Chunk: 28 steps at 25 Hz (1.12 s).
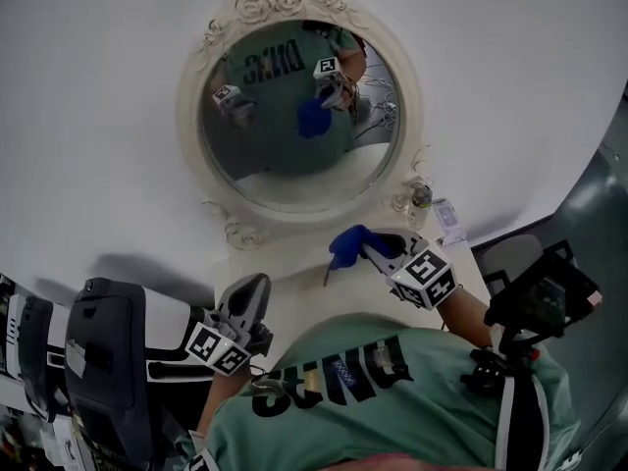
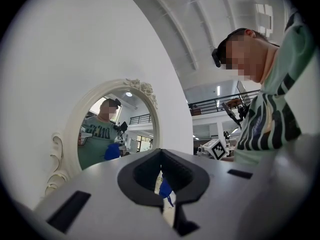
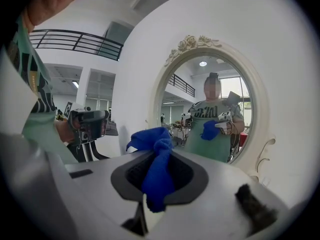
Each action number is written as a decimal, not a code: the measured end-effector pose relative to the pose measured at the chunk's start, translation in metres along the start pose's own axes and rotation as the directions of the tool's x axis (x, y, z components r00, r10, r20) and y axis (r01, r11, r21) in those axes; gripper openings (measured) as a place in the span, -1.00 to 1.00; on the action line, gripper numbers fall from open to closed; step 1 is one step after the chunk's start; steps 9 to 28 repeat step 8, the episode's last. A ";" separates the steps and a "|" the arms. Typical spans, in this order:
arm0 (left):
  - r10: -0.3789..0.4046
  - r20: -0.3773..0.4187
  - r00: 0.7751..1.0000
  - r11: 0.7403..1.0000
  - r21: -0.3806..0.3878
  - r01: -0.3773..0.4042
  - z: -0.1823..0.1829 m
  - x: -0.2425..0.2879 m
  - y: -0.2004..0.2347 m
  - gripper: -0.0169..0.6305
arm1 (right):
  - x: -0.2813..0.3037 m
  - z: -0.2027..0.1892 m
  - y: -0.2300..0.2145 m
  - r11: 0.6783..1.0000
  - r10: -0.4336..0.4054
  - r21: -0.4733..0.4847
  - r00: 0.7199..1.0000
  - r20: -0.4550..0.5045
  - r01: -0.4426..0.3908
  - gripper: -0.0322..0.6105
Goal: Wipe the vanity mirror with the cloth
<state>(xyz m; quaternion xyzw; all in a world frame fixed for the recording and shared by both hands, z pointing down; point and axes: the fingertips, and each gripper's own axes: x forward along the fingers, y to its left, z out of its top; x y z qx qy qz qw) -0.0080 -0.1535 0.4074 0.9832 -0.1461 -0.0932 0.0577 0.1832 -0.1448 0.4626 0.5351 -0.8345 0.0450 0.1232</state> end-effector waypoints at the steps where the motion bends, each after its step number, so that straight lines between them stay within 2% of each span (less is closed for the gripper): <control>1: -0.001 -0.001 1.000 1.000 0.001 0.001 0.000 0.000 0.000 -0.92 | 0.000 0.000 0.001 1.000 -0.001 0.001 1.000 0.001 0.001 -0.75; 8: 0.025 0.019 1.000 0.999 -0.024 -0.025 -0.002 -0.009 0.000 -0.92 | 0.005 0.000 0.005 1.000 0.020 -0.021 1.000 -0.023 -0.021 -0.75; 28: 0.025 0.019 1.000 0.999 -0.024 -0.025 -0.002 -0.009 0.000 -0.92 | 0.005 0.000 0.005 1.000 0.020 -0.021 1.000 -0.023 -0.021 -0.75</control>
